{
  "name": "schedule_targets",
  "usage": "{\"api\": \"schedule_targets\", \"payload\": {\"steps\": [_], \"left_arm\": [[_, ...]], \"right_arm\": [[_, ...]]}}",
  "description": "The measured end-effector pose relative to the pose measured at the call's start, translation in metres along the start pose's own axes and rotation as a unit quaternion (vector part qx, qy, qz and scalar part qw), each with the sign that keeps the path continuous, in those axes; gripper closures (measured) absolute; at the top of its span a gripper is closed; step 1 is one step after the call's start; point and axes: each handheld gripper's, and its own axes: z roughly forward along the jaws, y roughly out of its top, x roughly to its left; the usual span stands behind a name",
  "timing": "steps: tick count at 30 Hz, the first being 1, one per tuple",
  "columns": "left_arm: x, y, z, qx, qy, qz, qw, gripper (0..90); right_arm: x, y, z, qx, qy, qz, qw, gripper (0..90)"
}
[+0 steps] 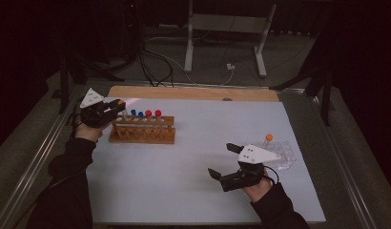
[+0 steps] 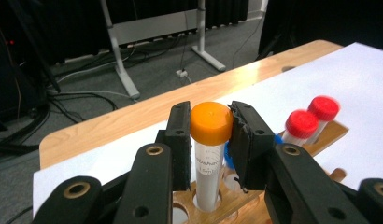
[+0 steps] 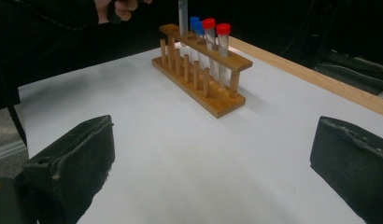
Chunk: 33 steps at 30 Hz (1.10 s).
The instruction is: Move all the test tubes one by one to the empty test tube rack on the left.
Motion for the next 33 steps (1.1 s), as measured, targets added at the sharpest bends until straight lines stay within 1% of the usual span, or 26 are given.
{"api": "schedule_targets", "payload": {"steps": [1,4,6,10,11,13,14,17,22,23,24,25,26,27,28,29,30,31,32,33], "left_arm": [[-0.001,-0.002,0.002,0.004,0.003,0.001,1.0000,71.5],[-0.001,-0.009,0.006,0.012,0.004,-0.001,0.9999,71.5],[-0.001,-0.013,0.009,0.012,0.002,-0.006,0.9999,71.5],[-0.001,-0.022,0.013,0.015,0.004,-0.012,0.9998,71.5],[-0.001,-0.024,0.014,0.016,0.005,-0.011,0.9998,71.5],[-0.001,-0.027,0.014,0.010,0.003,-0.014,0.9999,71.5],[-0.001,-0.029,0.015,0.013,0.004,-0.012,0.9998,71.4],[-0.001,-0.032,0.016,0.012,0.001,-0.014,0.9998,71.4],[-0.001,-0.032,0.015,0.016,-0.001,-0.016,0.9997,71.0],[-0.001,-0.031,0.014,0.014,-0.001,-0.015,0.9998,70.3],[-0.001,-0.031,0.012,0.007,-0.012,-0.018,0.9997,65.5],[-0.002,-0.029,0.010,0.004,-0.008,-0.017,0.9998,58.5],[-0.003,-0.028,0.006,-0.004,-0.016,-0.019,0.9997,53.9],[-0.004,-0.026,0.002,-0.012,-0.017,-0.017,0.9996,51.9],[-0.005,-0.024,-0.002,-0.018,-0.015,-0.015,0.9996,45.4],[-0.006,-0.023,-0.006,-0.023,-0.022,-0.015,0.9994,38.2],[-0.008,-0.022,-0.010,-0.027,-0.027,-0.016,0.9992,33.6],[-0.011,-0.021,-0.013,-0.028,-0.029,-0.013,0.9991,28.1],[-0.013,-0.021,-0.017,-0.027,-0.040,-0.013,0.9987,23.5],[-0.015,-0.021,-0.020,-0.025,-0.046,-0.013,0.9986,19.3]], "right_arm": [[0.000,0.000,0.000,0.000,0.000,0.000,1.0000,0.0],[0.000,0.000,0.000,-0.001,0.001,0.002,1.0000,0.0],[-0.001,0.000,-0.001,0.000,0.002,0.001,1.0000,0.0],[-0.001,0.000,-0.001,-0.001,0.001,0.002,1.0000,0.0],[-0.001,0.000,-0.002,-0.002,0.001,0.003,1.0000,0.0],[-0.001,0.000,-0.002,-0.001,0.001,0.002,1.0000,0.0],[-0.001,0.000,-0.002,-0.002,0.000,0.002,1.0000,0.0],[-0.001,0.000,-0.002,0.000,0.001,0.002,1.0000,0.0],[-0.001,0.000,-0.002,0.000,0.004,0.004,1.0000,0.0],[-0.001,0.000,-0.003,-0.001,0.003,0.003,1.0000,0.0],[-0.002,0.001,-0.003,-0.002,0.002,0.003,1.0000,0.0],[-0.002,0.001,-0.004,-0.005,0.002,0.002,1.0000,0.0],[-0.003,0.002,-0.006,-0.006,-0.001,0.001,1.0000,0.0],[-0.004,0.003,-0.008,-0.009,-0.005,0.000,0.9999,0.0],[-0.006,0.004,-0.010,-0.011,-0.011,-0.005,0.9999,0.0],[-0.009,0.004,-0.013,-0.013,-0.022,-0.011,0.9996,0.0],[-0.011,0.005,-0.016,-0.020,-0.030,-0.016,0.9992,0.0],[-0.015,0.006,-0.020,-0.021,-0.034,-0.016,0.9991,0.0],[-0.019,0.007,-0.024,-0.021,-0.042,-0.017,0.9988,0.0],[-0.023,0.008,-0.029,-0.022,-0.050,-0.017,0.9984,0.0]]}}
